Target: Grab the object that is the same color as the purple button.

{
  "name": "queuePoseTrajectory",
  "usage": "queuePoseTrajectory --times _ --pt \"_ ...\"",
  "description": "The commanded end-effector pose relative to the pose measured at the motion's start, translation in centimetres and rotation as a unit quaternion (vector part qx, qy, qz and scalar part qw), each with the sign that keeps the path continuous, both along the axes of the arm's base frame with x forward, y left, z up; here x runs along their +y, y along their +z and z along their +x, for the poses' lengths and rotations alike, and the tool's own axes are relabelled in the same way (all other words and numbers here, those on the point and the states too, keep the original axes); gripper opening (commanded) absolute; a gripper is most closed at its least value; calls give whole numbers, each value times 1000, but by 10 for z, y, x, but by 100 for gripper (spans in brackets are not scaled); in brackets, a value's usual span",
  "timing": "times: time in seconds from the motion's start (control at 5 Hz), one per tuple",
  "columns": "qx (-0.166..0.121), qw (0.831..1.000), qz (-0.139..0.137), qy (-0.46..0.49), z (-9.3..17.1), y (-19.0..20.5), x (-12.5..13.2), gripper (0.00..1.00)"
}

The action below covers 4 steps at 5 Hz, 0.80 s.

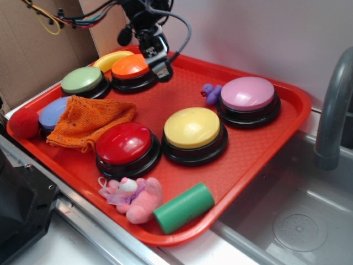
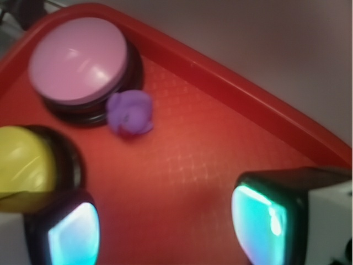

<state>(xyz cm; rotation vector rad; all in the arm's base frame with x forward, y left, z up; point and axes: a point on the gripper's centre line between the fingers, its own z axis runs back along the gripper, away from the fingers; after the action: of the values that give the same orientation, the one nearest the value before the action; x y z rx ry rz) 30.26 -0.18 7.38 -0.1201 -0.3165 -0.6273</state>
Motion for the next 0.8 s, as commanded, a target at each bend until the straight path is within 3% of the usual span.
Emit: queuePoseTrajectory --times 0.0,0.6 --pt "-26 998 8 -50 29 -10 -23 100" --pt "-13 996 -29 -86 35 -26 -43 100"
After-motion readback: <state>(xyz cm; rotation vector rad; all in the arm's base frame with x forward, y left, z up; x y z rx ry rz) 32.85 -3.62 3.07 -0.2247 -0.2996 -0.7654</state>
